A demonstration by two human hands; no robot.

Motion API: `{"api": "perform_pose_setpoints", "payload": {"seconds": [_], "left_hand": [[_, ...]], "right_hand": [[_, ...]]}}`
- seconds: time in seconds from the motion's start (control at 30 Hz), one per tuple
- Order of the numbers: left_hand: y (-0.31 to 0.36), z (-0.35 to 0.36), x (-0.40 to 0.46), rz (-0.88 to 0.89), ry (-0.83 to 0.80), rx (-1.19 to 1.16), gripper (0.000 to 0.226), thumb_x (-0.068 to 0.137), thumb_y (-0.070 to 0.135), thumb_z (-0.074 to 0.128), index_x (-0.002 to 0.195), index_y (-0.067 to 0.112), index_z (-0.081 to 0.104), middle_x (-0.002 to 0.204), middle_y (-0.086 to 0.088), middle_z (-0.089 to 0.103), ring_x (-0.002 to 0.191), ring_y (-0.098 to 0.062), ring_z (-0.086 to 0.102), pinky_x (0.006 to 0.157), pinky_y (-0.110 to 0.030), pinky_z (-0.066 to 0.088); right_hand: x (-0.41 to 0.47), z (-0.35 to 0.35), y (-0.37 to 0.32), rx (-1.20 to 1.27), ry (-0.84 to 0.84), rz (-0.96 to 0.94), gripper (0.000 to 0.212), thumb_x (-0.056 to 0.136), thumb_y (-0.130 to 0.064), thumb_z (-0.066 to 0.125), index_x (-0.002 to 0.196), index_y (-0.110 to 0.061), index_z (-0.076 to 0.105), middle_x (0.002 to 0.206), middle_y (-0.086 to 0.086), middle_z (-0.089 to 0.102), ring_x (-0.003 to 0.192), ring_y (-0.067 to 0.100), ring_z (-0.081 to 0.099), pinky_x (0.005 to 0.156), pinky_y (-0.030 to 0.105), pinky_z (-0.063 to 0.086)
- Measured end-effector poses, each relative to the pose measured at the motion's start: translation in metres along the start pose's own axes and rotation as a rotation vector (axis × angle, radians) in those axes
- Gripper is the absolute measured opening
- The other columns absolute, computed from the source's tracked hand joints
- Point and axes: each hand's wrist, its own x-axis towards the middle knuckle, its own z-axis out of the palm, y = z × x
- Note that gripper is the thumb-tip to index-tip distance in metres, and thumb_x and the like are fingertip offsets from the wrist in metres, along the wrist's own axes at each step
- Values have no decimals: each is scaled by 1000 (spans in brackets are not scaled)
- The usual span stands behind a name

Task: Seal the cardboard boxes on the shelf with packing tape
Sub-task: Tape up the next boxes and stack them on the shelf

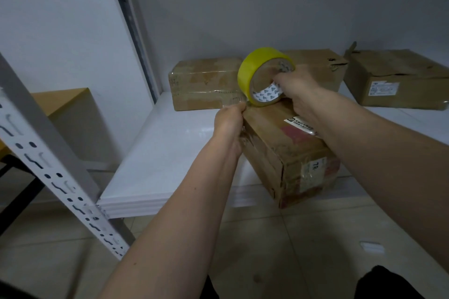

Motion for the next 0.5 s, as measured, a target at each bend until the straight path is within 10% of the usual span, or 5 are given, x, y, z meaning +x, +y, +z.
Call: {"api": "perform_pose_setpoints", "payload": {"seconds": [0.1, 0.27, 0.5], "left_hand": [[7, 8, 4, -71, 43, -48, 14, 93, 7, 60, 79, 8, 60, 69, -6, 60, 50, -16, 58, 36, -17, 45], [-5, 17, 35, -44, 128, -71, 28, 77, 15, 72, 100, 0, 69, 98, -13, 72, 88, -29, 69, 84, -44, 58], [-4, 8, 3, 36, -86, -71, 29, 90, -5, 44, 90, 10, 68, 65, -2, 67, 48, -8, 60, 47, -16, 48]], "right_hand": [[0, 0, 0, 10, -7, 28, 26, 90, -9, 58, 115, -3, 59, 110, 12, 64, 103, 25, 63, 92, 35, 52], [1, 0, -1, 17, -23, 54, 31, 92, -9, 57, 122, -2, 55, 120, 15, 61, 109, 26, 61, 92, 33, 50], [4, 1, 0, 12, -24, 65, 33, 93, -12, 56, 126, -4, 52, 119, 12, 61, 108, 25, 61, 95, 36, 50]]}}
